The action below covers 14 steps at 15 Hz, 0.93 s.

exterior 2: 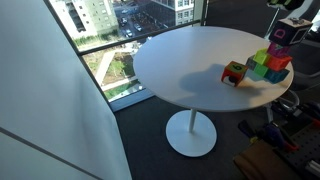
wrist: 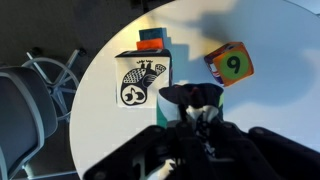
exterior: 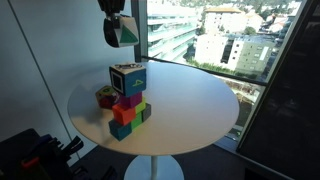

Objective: Pick up the block with the number one on it and put it on the block with the number four on it

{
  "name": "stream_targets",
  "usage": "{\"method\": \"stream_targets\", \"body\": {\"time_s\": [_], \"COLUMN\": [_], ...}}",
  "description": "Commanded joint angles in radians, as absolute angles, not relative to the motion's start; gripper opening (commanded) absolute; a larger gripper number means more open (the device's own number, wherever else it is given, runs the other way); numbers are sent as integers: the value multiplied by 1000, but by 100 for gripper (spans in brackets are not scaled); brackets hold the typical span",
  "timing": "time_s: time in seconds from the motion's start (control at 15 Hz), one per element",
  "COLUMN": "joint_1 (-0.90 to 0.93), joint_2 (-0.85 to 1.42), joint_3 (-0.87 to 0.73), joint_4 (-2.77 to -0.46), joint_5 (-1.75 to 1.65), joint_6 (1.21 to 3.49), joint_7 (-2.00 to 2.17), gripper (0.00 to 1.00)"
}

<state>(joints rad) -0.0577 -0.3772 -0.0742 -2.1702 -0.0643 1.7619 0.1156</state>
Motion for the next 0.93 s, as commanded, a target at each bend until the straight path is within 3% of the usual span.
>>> {"method": "stream_targets", "body": {"time_s": [0.0,0.2,0.27,0.87], "joint_1": [-68,-68,-68,-99], "joint_2": [-376,-376,-376,-382], "joint_3": [-65,-65,-65,-83], "joint_4": [-2169,-2169,-2169,-2160], "joint_5": [-61,-61,-61,-75], "joint_6": [1761,1761,1761,1748], "joint_7": [112,112,112,98], "gripper": [19,19,7,7]}}
